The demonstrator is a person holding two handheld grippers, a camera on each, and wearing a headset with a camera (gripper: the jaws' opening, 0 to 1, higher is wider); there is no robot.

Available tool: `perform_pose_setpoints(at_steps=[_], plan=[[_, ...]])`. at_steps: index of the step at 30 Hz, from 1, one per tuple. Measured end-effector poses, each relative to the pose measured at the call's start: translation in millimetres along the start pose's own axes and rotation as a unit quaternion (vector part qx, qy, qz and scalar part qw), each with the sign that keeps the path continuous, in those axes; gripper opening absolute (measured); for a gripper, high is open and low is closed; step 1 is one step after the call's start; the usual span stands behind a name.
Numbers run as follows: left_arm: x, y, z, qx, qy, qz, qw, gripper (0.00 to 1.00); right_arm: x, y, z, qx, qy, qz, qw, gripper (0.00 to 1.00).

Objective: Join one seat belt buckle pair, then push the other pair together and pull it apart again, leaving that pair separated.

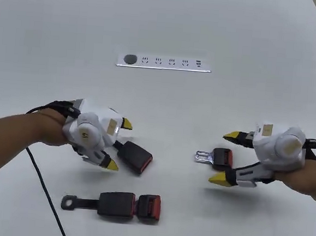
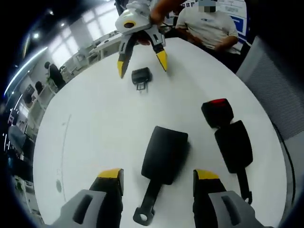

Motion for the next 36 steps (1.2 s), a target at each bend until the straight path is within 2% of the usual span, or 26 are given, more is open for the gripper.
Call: perform_pose_setpoints(at_steps=[2,3,4,5,6,7,8,9,11,12,13,18,20,23,26,32,36], plan=[[-5.6,-2.2,-3.0,-0.012,0.004,0.013,0.9998,0.58,-3.0,-2.9,8.0,0.006,0.019,-0.012,0.9997,0.69],[-11.8,-1.4,1.4,-0.024,0.003,0.018,0.9995,0.57,-4.4,-5.2,12.5,0.010,0.028,-0.015,0.9994,0.67],[-11.7,-2.4,-1.3,-0.020,-0.008,0.034,0.9992,0.54,-2.8,-2.5,11.4,0.009,0.031,-0.019,0.9993,0.66],[-11.7,4.0,-3.8,-0.001,-0.013,0.019,0.9997,0.53,-3.6,-2.9,12.7,0.010,0.034,-0.024,0.9991,0.64],[-12.3,4.6,-4.5,-0.001,-0.014,0.028,0.9995,0.54,-3.4,-7.4,9.3,0.049,0.022,-0.030,0.9981,0.64],[-13.1,3.8,-6.3,-0.001,-0.017,0.031,0.9994,0.53,-0.9,-6.5,10.8,0.025,0.023,-0.027,0.9991,0.62],[-14.4,2.6,-7.7,0.004,-0.022,0.042,0.9989,0.52,-0.6,-8.6,10.3,0.025,0.023,-0.028,0.9990,0.60],[-14.7,3.0,-4.3,0.011,-0.024,0.050,0.9984,0.49,0.2,-10.1,10.4,0.027,0.024,-0.028,0.9990,0.58],[-16.5,3.0,-3.9,0.025,-0.029,0.055,0.9978,0.43,2.5,-9.8,11.4,0.038,0.030,-0.020,0.9986,0.50],[-17.2,1.7,-4.1,0.048,-0.030,0.058,0.9967,0.39,3.7,-10.4,12.6,0.041,0.030,-0.020,0.9985,0.49],[-17.2,2.8,-4.9,0.036,-0.031,0.053,0.9975,0.39,4.8,-10.8,13.1,0.041,0.029,-0.020,0.9985,0.48],[-17.3,2.4,-5.5,0.081,-0.034,0.028,0.9957,0.37,6.9,-11.5,13.4,0.052,0.039,-0.015,0.9978,0.37],[-17.6,2.7,-5.3,0.121,-0.033,0.006,0.9920,0.36,6.7,-12.2,13.1,0.050,0.042,-0.011,0.9978,0.36],[-18.1,2.6,-6.4,0.135,-0.036,-0.006,0.9901,0.35,7.8,-12.6,12.8,0.046,0.046,-0.008,0.9979,0.35],[-18.8,3.2,-7.6,0.178,-0.036,-0.027,0.9830,0.35,7.6,-13.9,12.1,0.047,0.050,-0.006,0.9976,0.35],[-20.3,3.3,-8.0,0.198,-0.031,-0.037,0.9791,0.34,6.3,-14.3,10.9,0.046,0.051,-0.008,0.9976,0.34],[-20.5,3.9,-10.1,0.198,-0.025,-0.034,0.9793,0.34,1.5,-12.4,8.2,0.049,0.049,-0.012,0.9975,0.34]])
Point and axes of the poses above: the centre of the closed fingertips' face, and the gripper's own axes: x roughly backward along the fingers, y roughly to its left, z roughly out of its underside, the point moved 5 cm from there along x, roughly backward along the fingers, and after that the axes turned 4 degrees about -z, right-handed, at the moved point
